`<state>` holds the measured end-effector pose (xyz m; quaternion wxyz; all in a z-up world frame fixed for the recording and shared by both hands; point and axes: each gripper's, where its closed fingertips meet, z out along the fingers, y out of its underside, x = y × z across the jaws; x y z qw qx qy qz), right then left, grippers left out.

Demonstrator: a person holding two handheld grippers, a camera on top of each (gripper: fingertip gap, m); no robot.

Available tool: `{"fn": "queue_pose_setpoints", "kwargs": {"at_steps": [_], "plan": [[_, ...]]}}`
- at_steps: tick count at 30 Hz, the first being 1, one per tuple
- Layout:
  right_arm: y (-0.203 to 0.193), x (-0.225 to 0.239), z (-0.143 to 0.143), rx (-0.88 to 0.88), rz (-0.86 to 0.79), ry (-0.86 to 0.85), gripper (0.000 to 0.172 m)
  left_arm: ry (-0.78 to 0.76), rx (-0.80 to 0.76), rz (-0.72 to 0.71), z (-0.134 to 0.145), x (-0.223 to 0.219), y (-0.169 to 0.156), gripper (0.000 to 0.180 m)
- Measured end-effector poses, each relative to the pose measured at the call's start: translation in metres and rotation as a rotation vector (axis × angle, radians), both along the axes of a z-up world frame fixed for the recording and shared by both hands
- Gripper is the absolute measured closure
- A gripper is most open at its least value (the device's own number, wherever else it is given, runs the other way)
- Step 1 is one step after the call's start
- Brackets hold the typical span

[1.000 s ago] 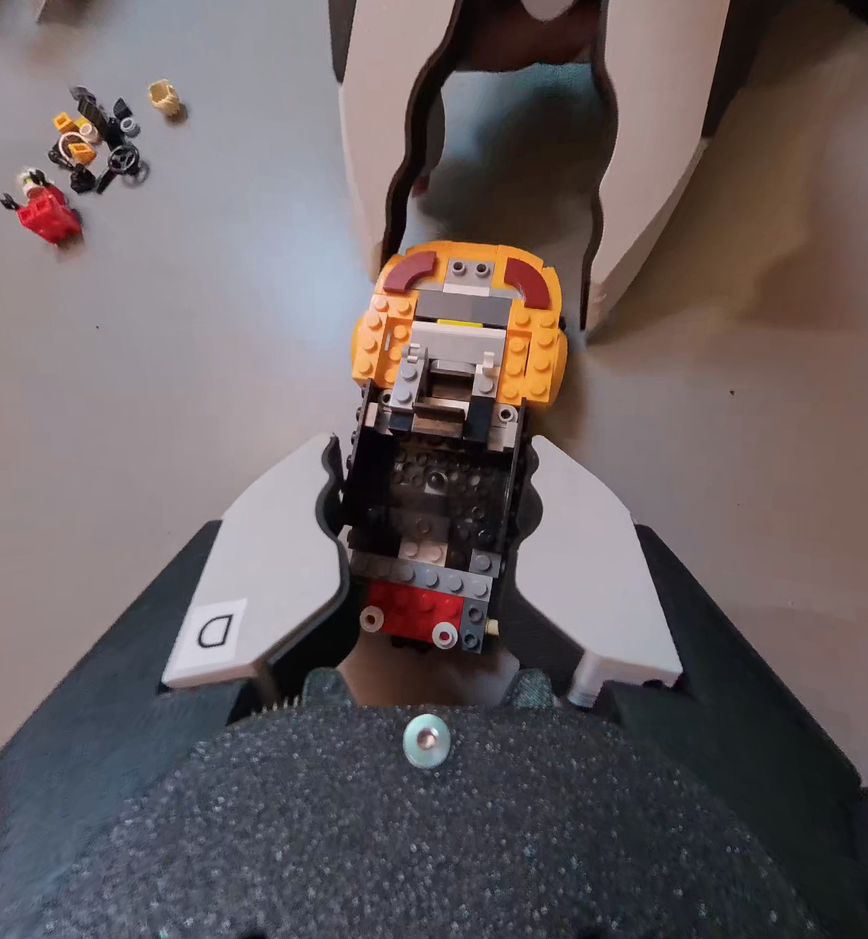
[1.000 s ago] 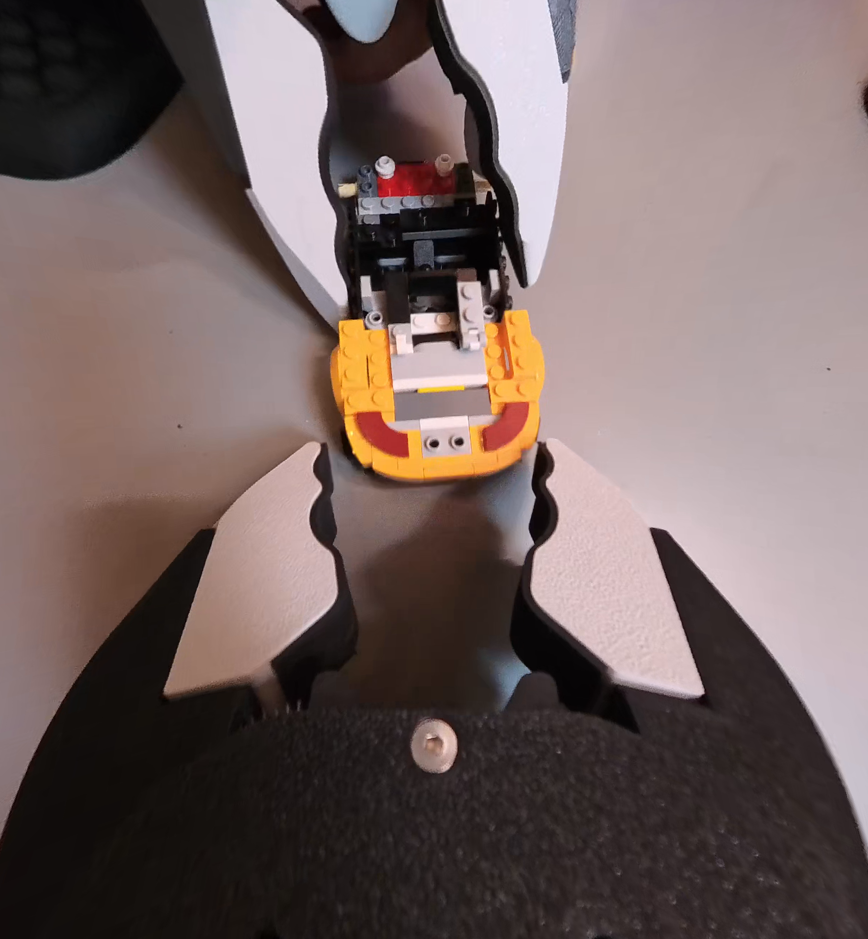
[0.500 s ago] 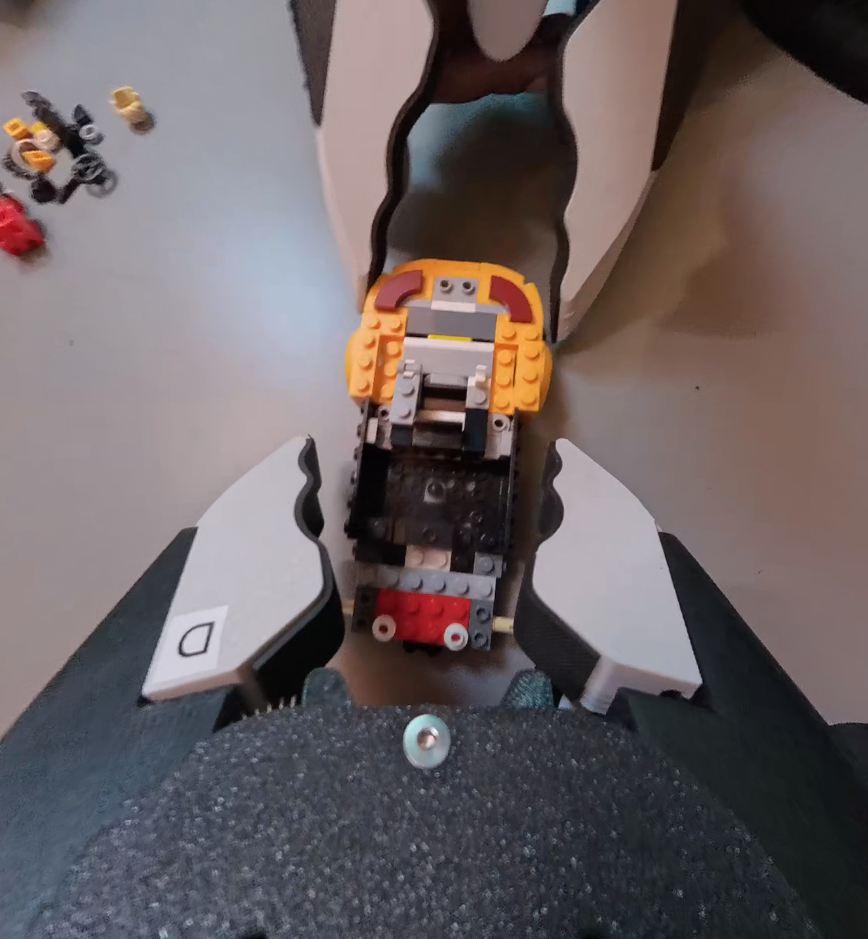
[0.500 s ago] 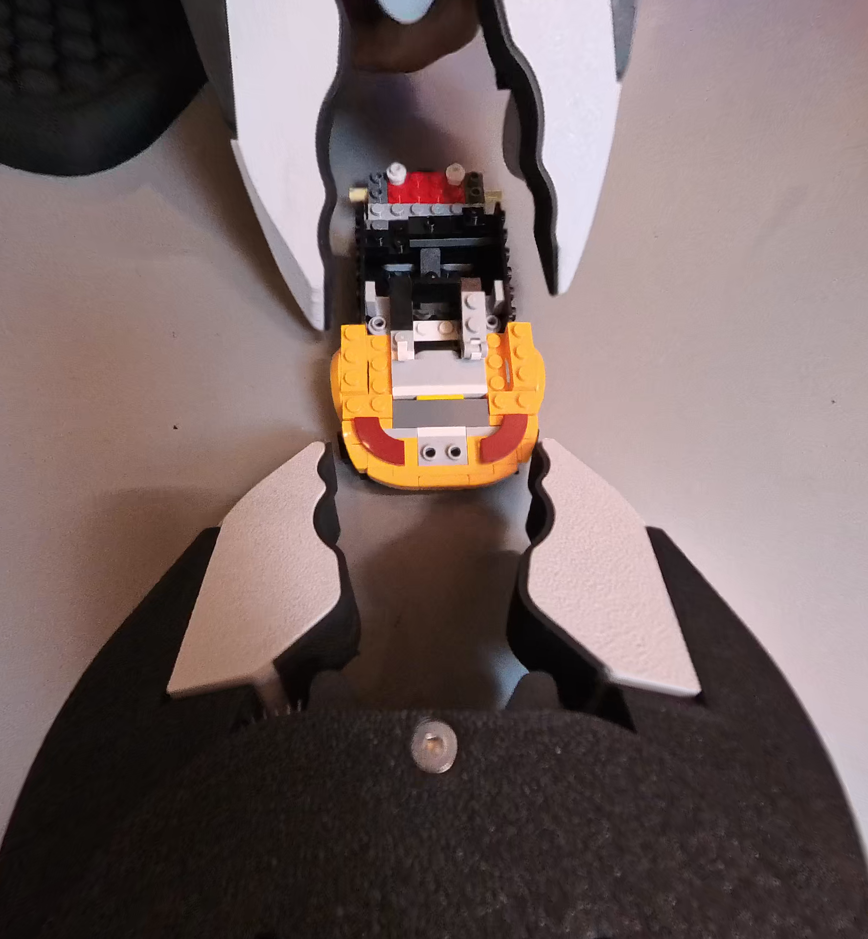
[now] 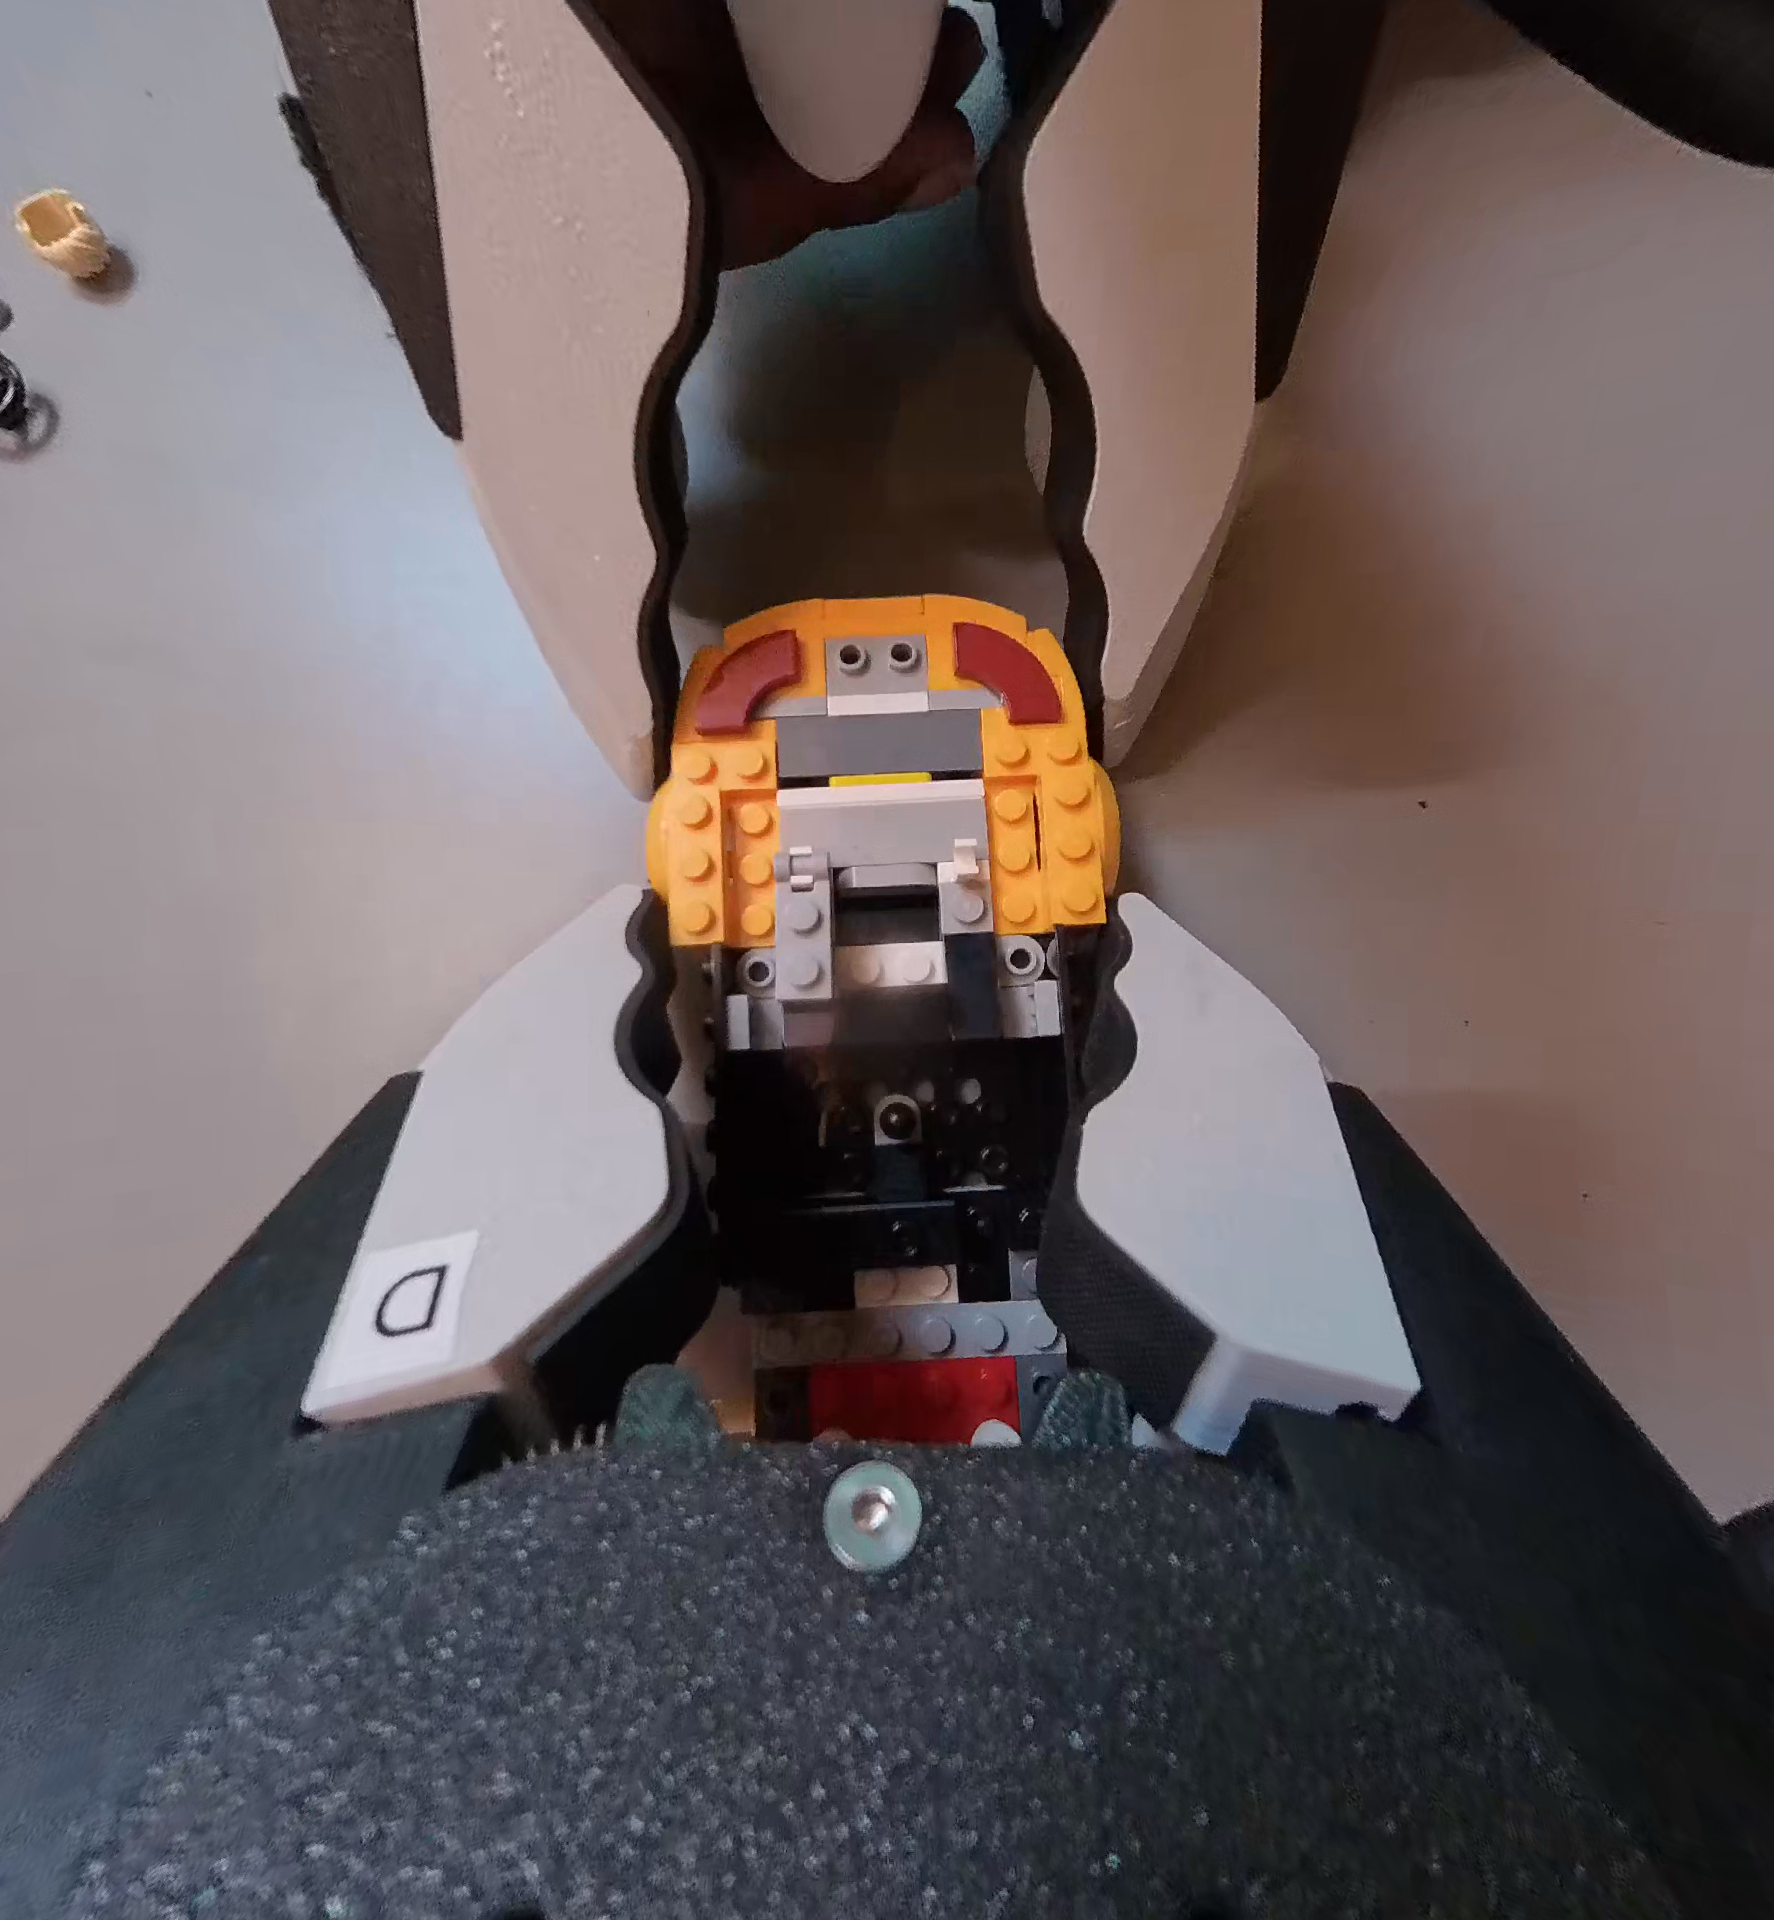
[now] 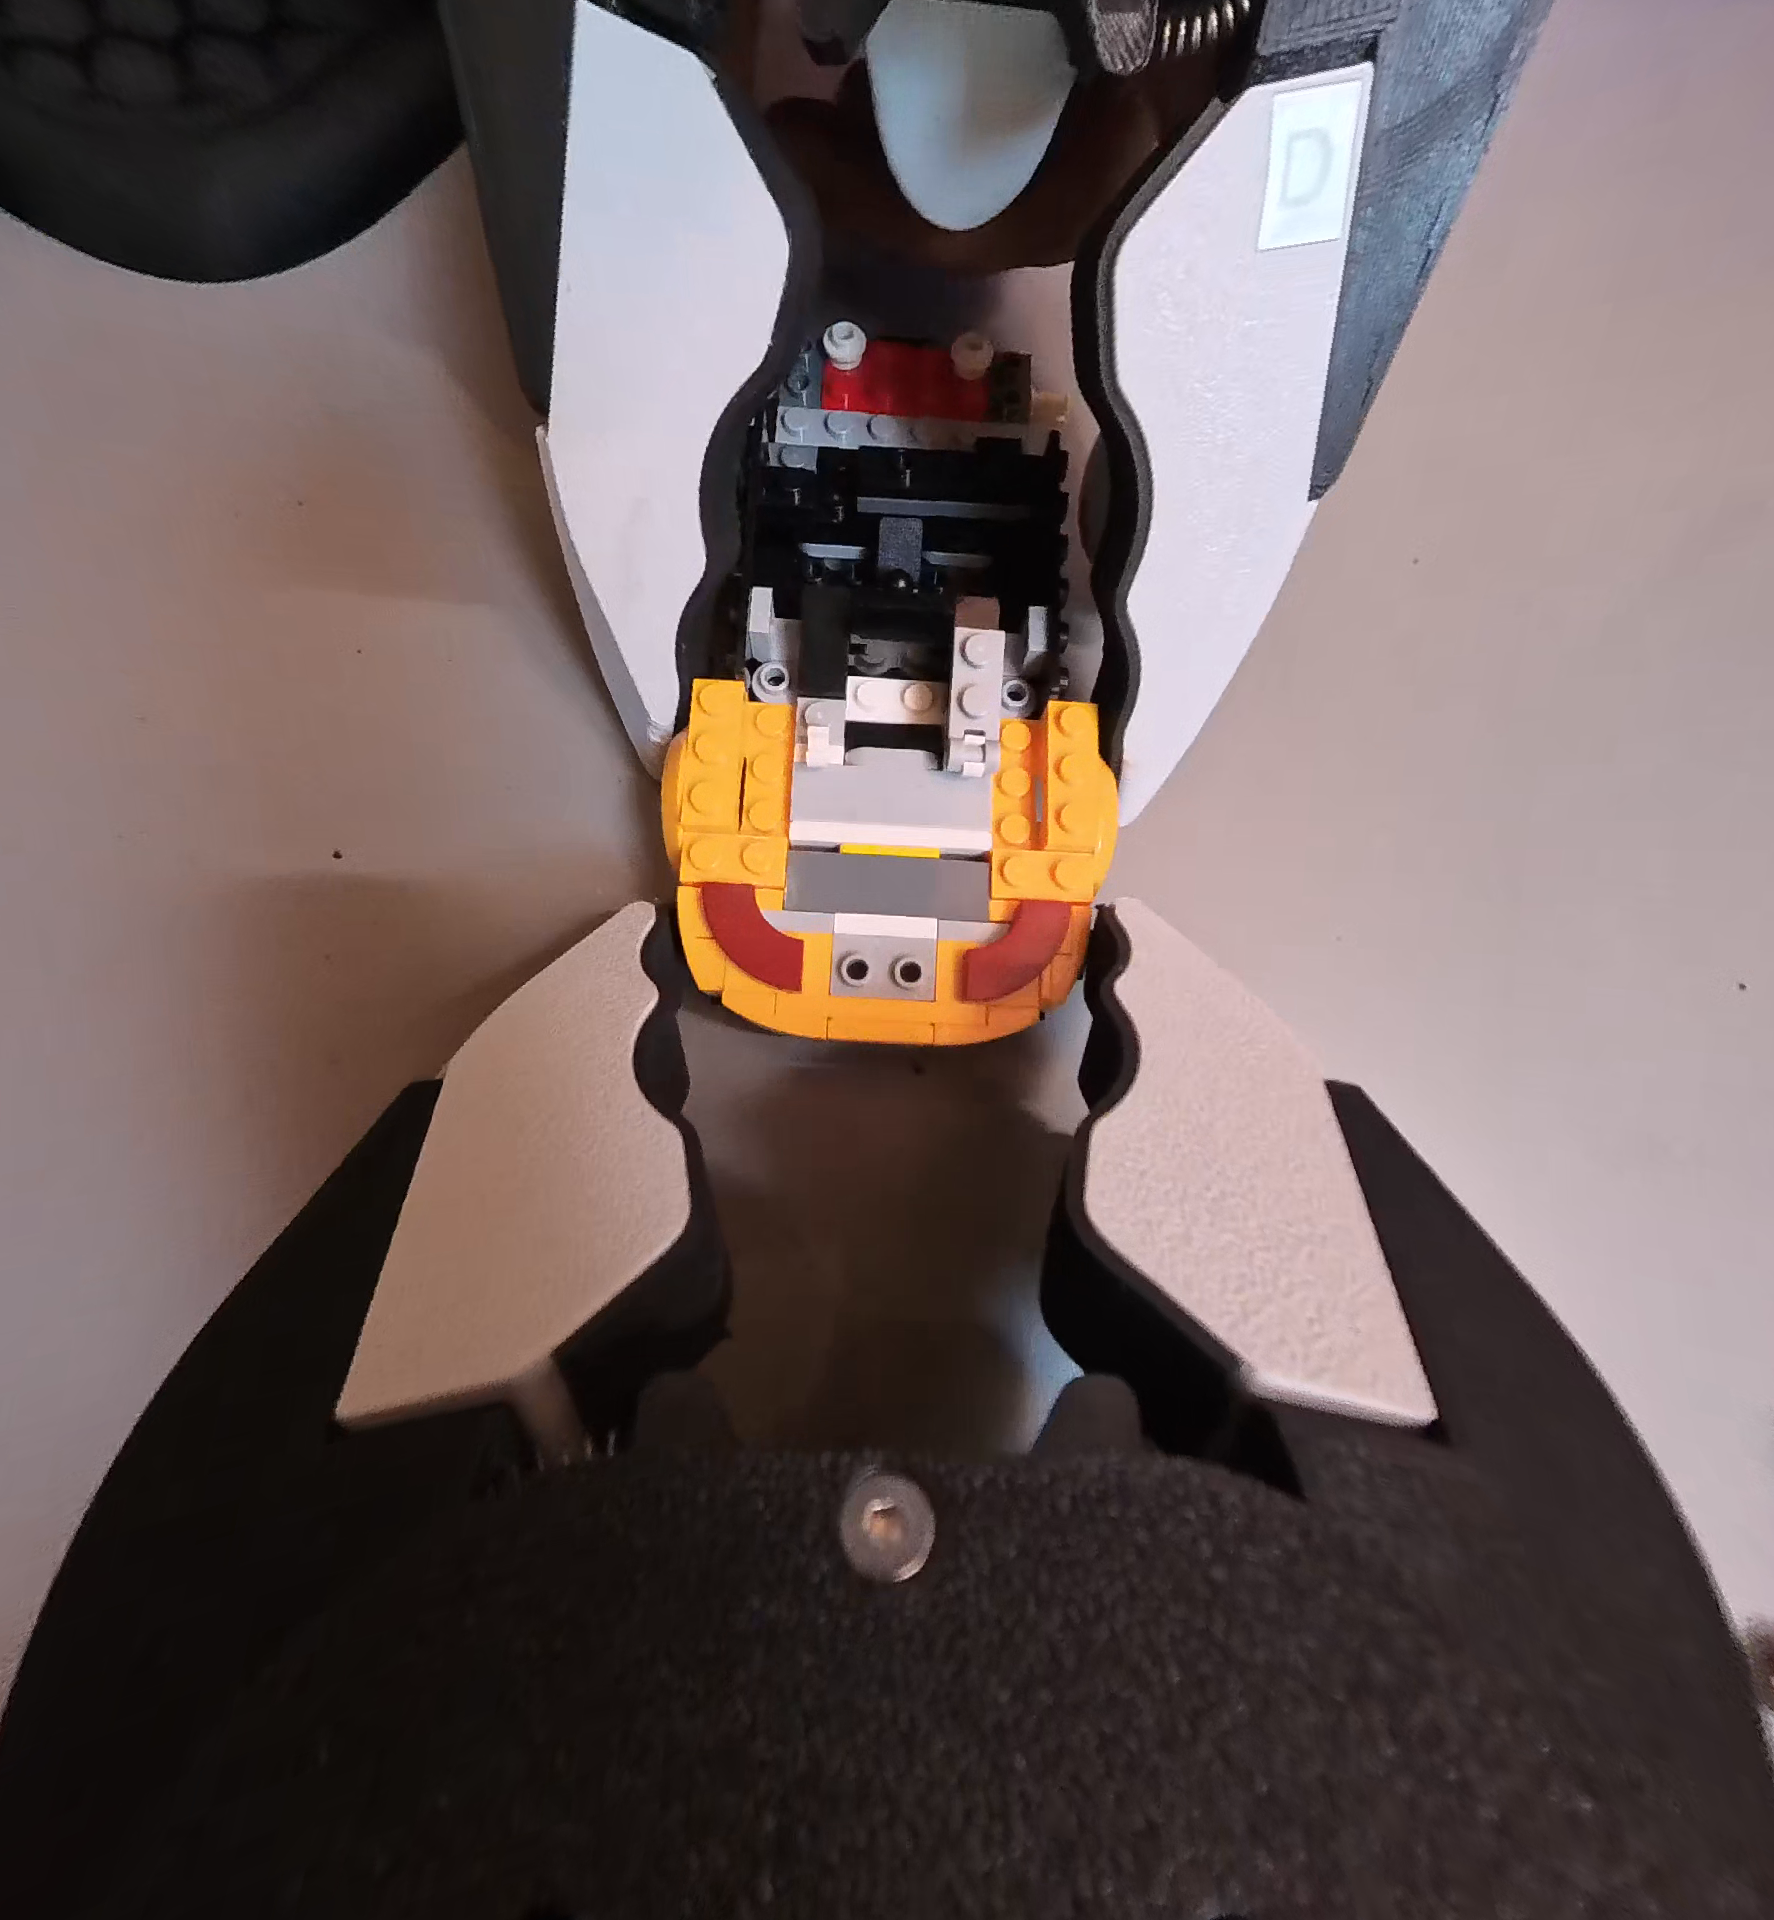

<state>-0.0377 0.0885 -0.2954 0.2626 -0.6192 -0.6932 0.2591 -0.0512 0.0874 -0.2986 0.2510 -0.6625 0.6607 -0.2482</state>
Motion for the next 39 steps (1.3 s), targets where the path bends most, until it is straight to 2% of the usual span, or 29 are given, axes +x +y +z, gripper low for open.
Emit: {"fn": "queue_pose_setpoints", "kwargs": {"at_steps": [16,19,21,27,36,39], "plan": [[-0.005,0.01,-0.001,-0.023,0.006,0.021,0.098,-0.008,-0.037,-0.001,-0.002,0.003,-0.005,0.105],[0.01,0.036,0.0,-0.03,-0.072,0.005,0.098,0.001,-0.037,0.053,-0.002,-0.015,0.004,0.106],[0.005,0.043,0.002,-0.074,-0.104,0.039,0.098,-0.009,-0.033,0.06,-0.002,-0.016,0.005,0.105],[0.009,0.045,0.01,-0.035,-0.16,0.074,0.097,0.001,-0.017,0.049,-0.001,-0.007,0.01,0.105],[0.014,0.051,0.032,-0.029,-0.238,0.126,0.097,0.039,-0.002,-0.077,-0.001,0.024,0.019,0.105],[0.014,0.057,0.038,-0.014,-0.289,0.129,0.097,0.013,0.043,-0.072,0.004,0.033,0.032,0.102]]}}
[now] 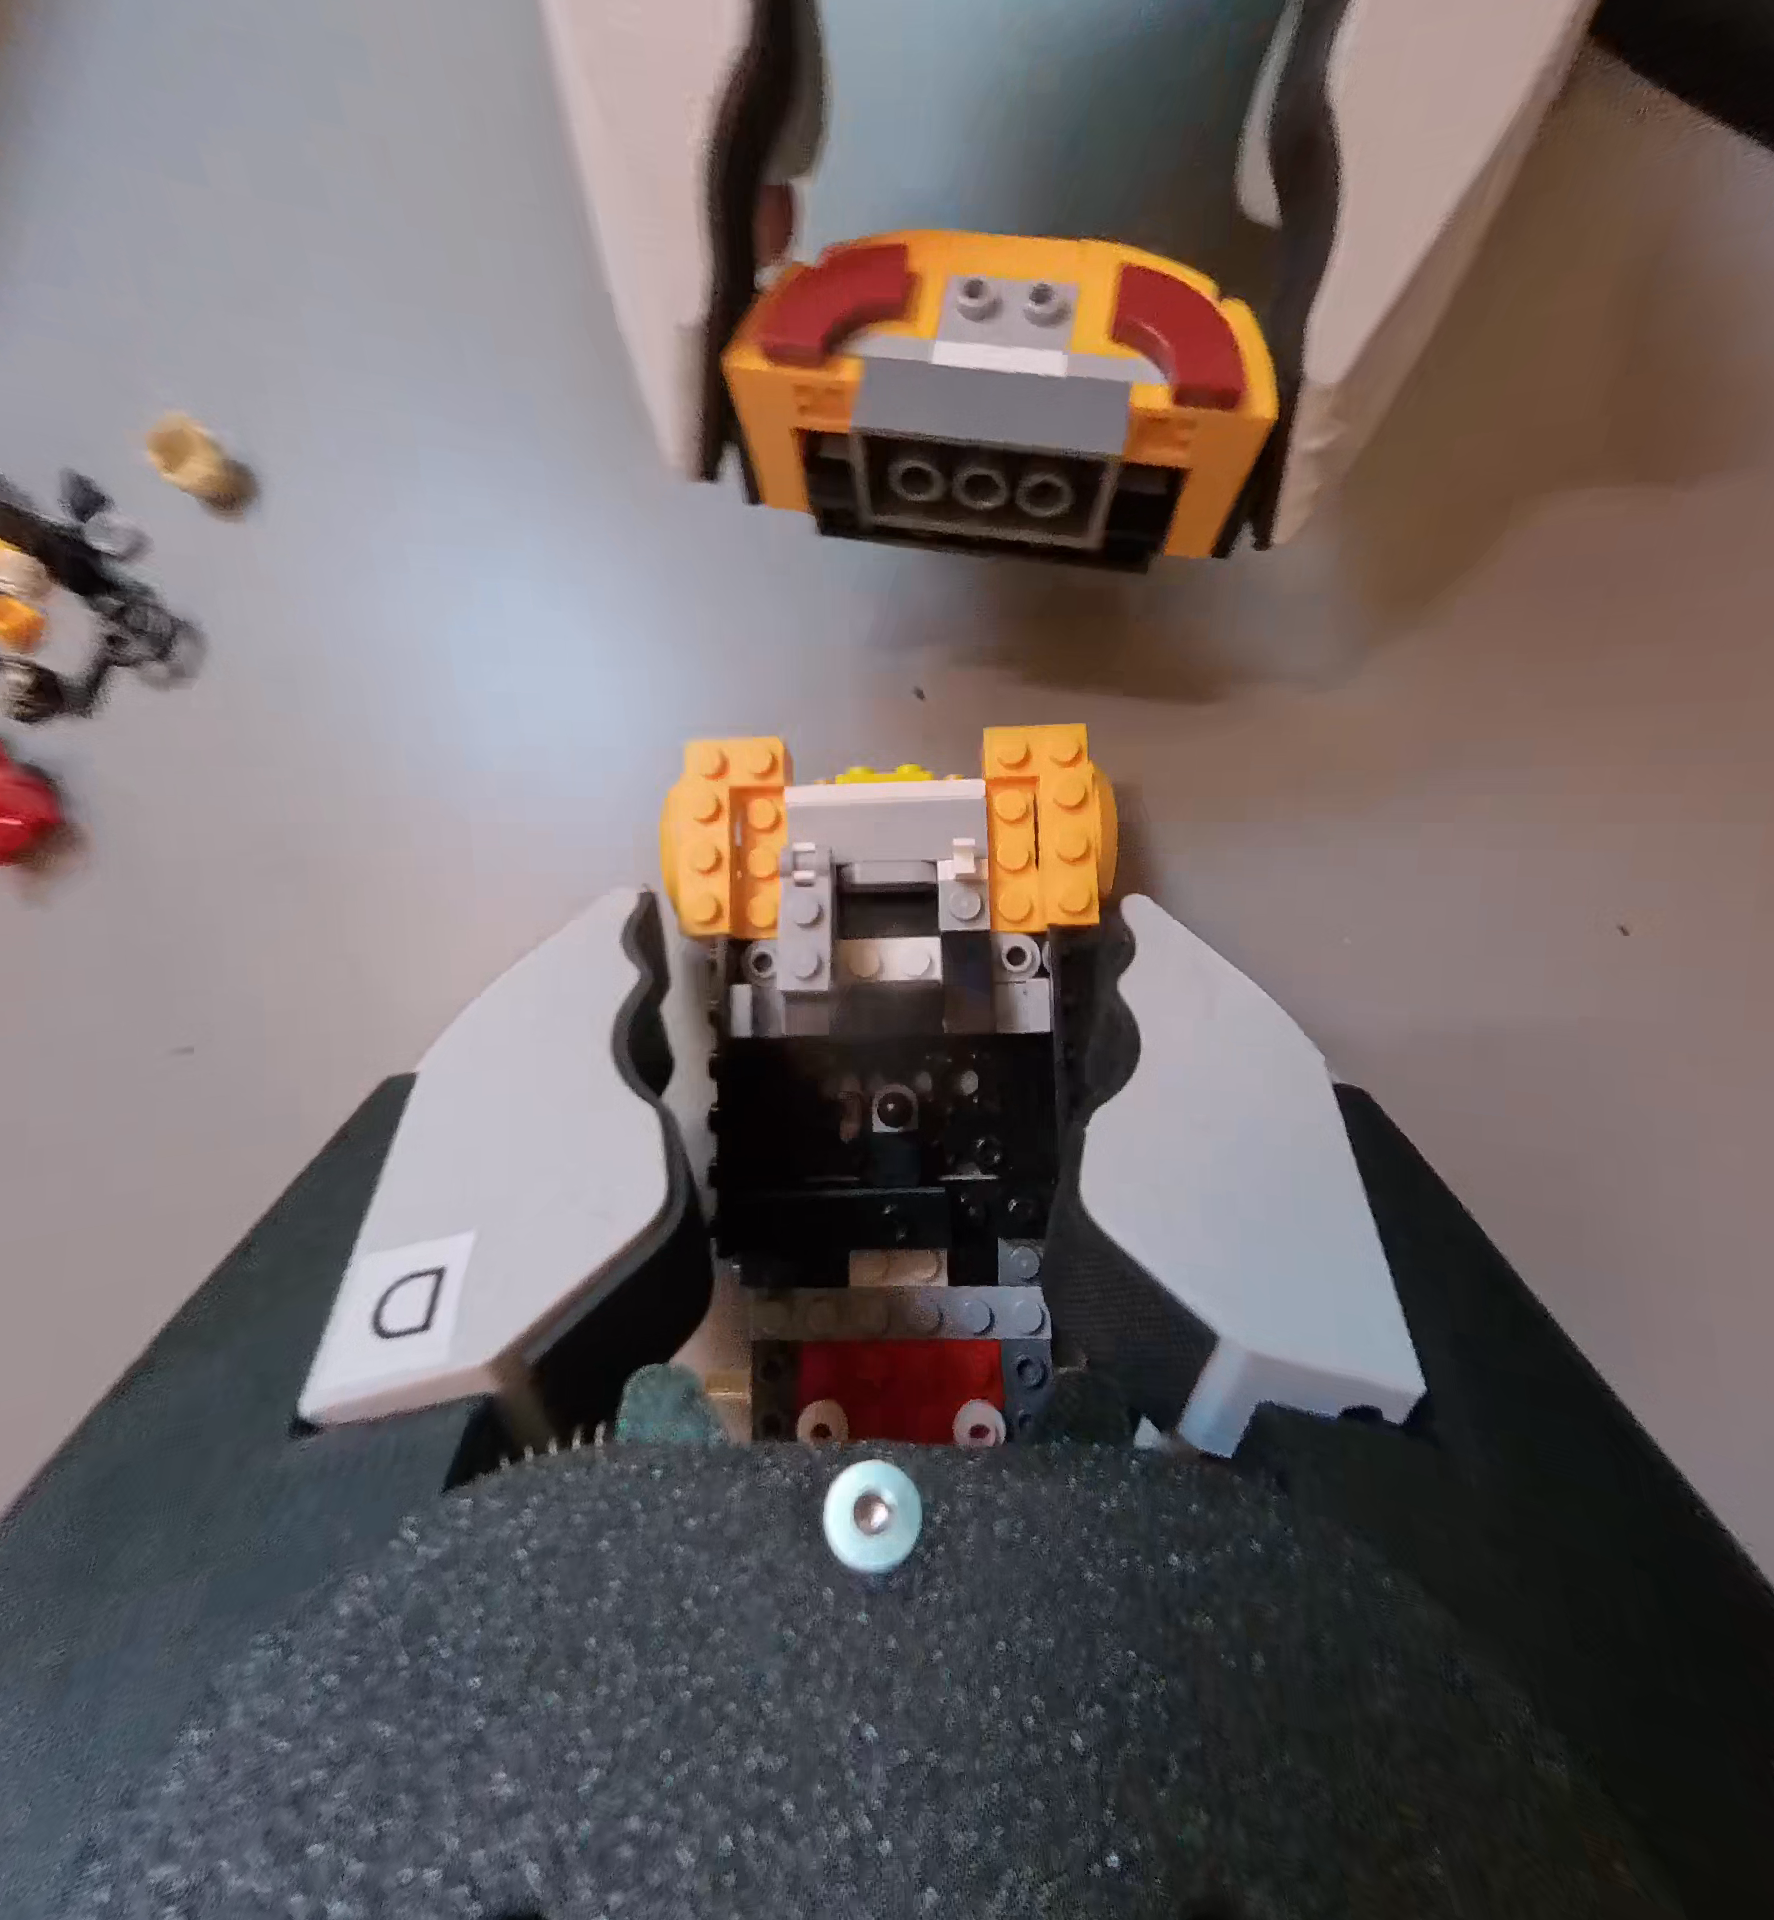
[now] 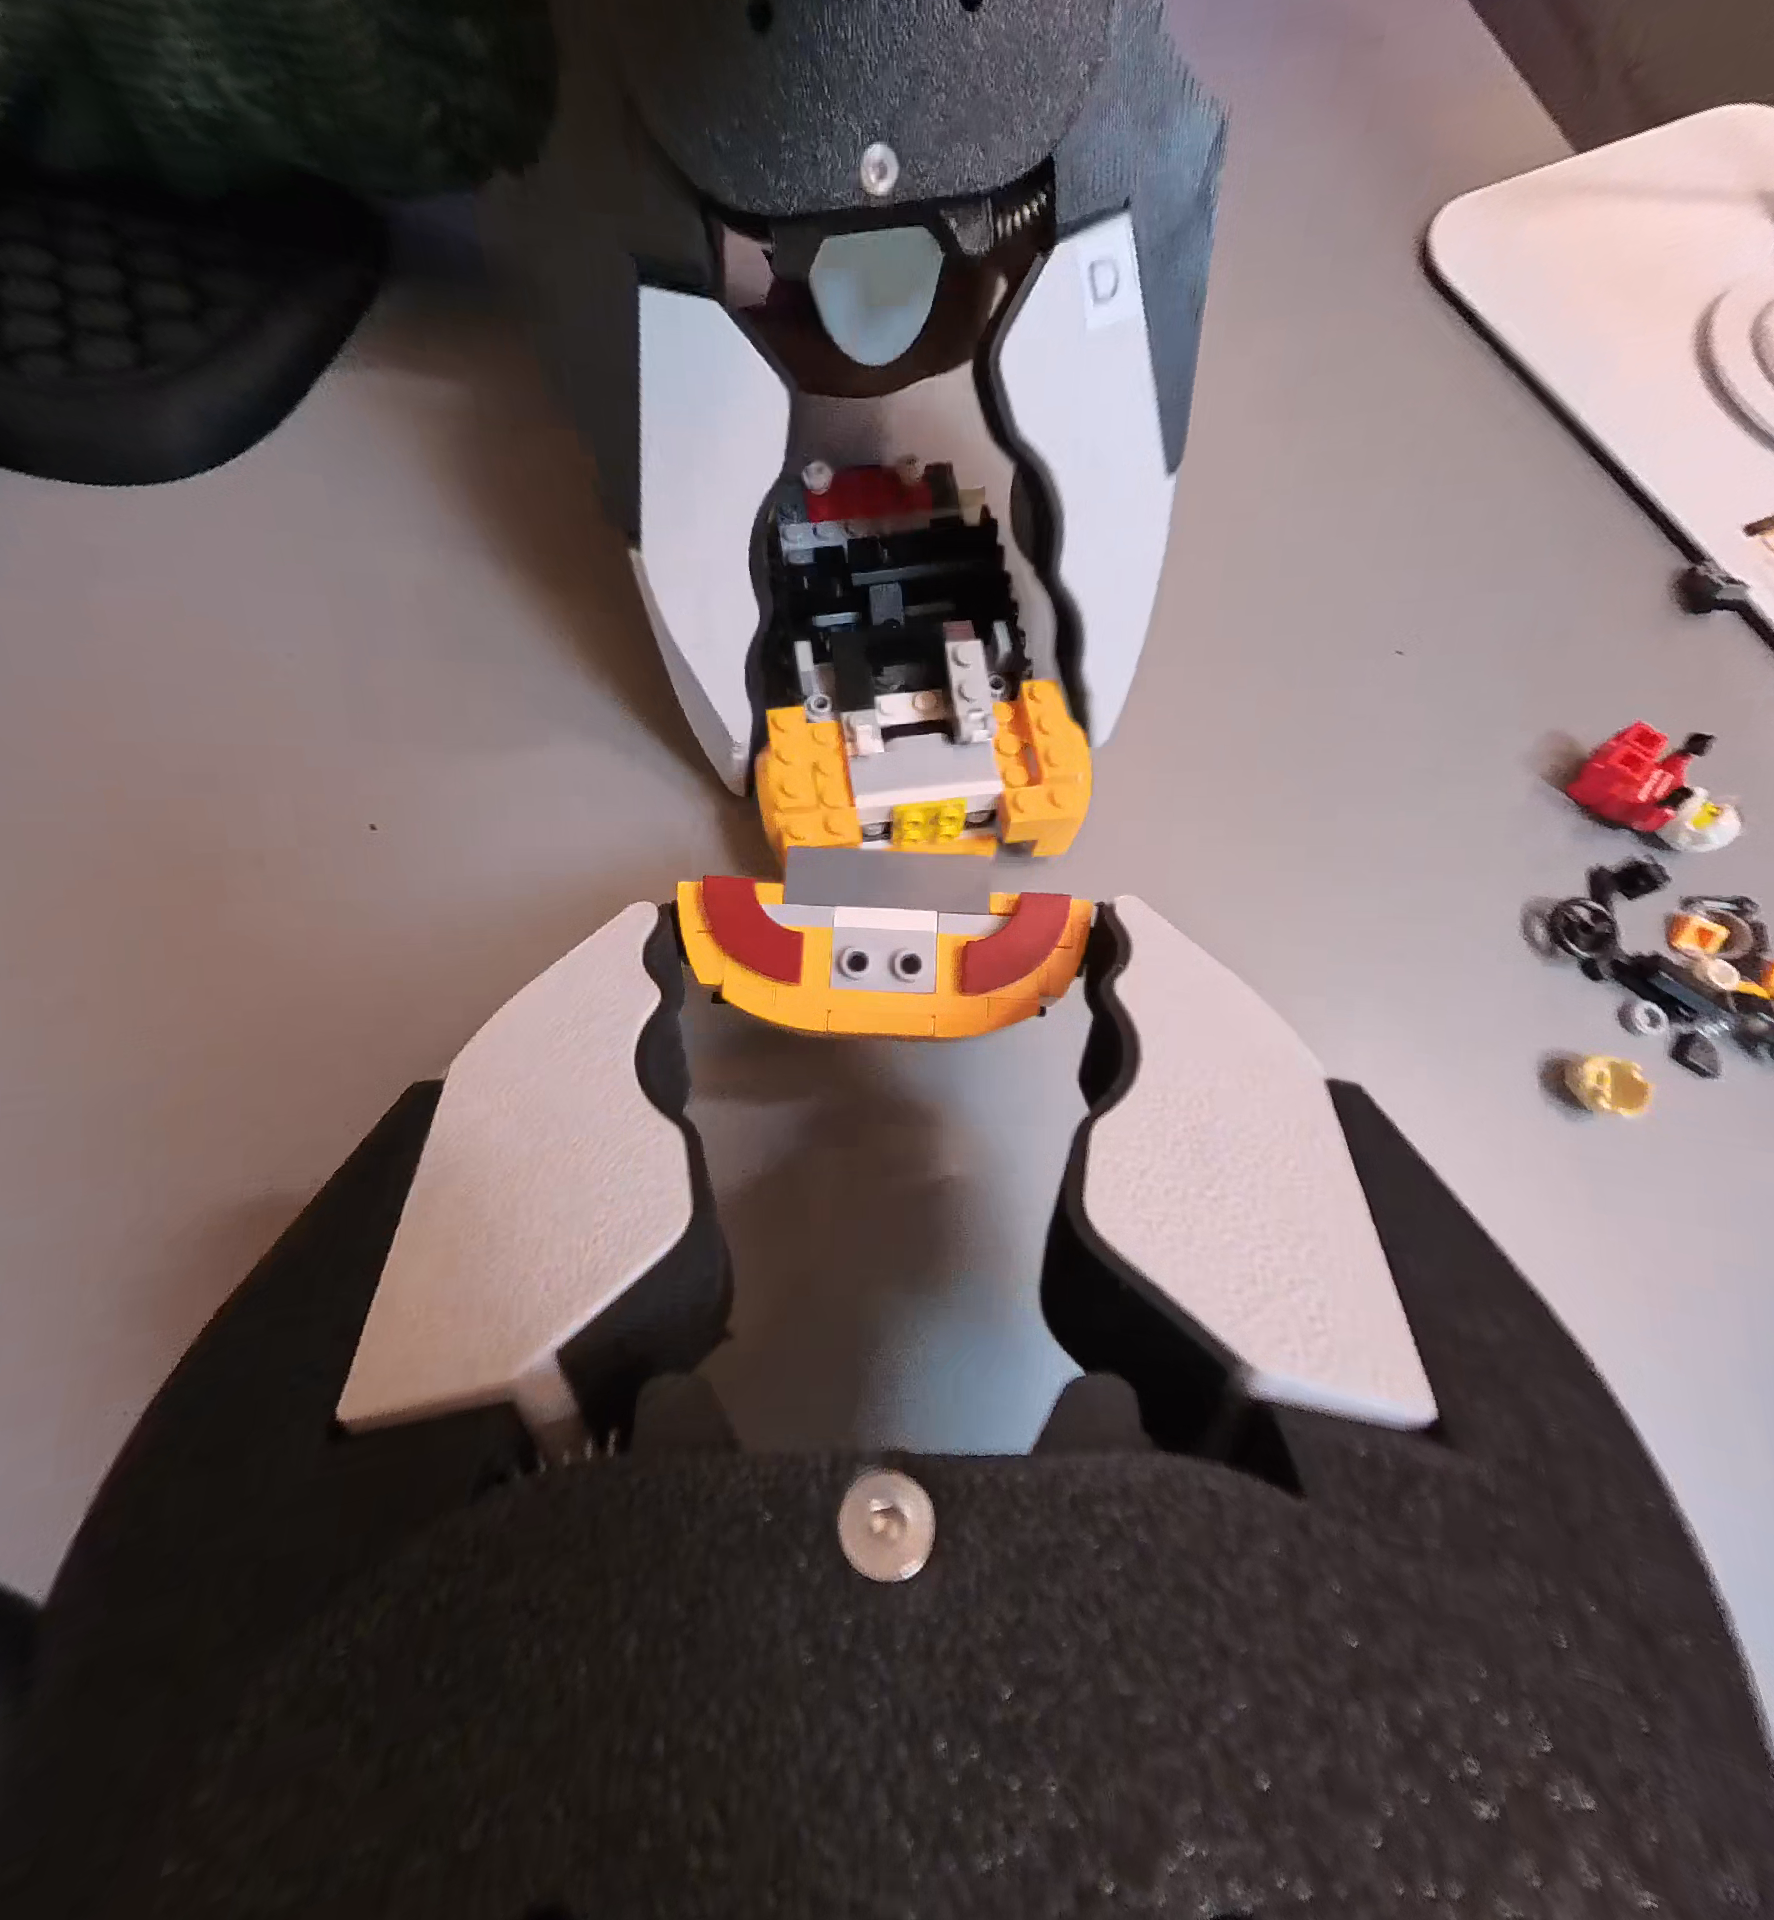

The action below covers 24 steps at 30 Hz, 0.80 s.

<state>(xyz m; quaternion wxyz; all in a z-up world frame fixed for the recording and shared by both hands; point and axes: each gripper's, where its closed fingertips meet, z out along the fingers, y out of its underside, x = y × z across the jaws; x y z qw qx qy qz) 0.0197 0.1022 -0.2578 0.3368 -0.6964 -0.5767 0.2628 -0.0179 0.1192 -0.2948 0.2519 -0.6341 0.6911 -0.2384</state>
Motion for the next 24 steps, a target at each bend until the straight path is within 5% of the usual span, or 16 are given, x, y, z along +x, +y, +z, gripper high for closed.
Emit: {"fn": "queue_pose_setpoints", "kwargs": {"at_steps": [7,14,19,24], "plan": [[-0.005,0.01,0.008,0.037,-0.129,-0.002,0.097,-0.067,0.109,0.161,0.037,-0.017,0.004,0.095],[-0.012,0.011,0.009,0.089,-0.157,-0.028,0.097,0.053,0.125,0.276,0.002,-0.052,-0.001,0.084],[-0.011,0.013,0.007,0.094,-0.168,-0.023,0.097,0.026,0.048,0.236,0.0,-0.051,0.004,0.124],[-0.011,0.018,0.005,0.075,-0.167,-0.009,0.097,0.031,0.033,0.167,0.001,-0.051,0.015,0.125]]}}
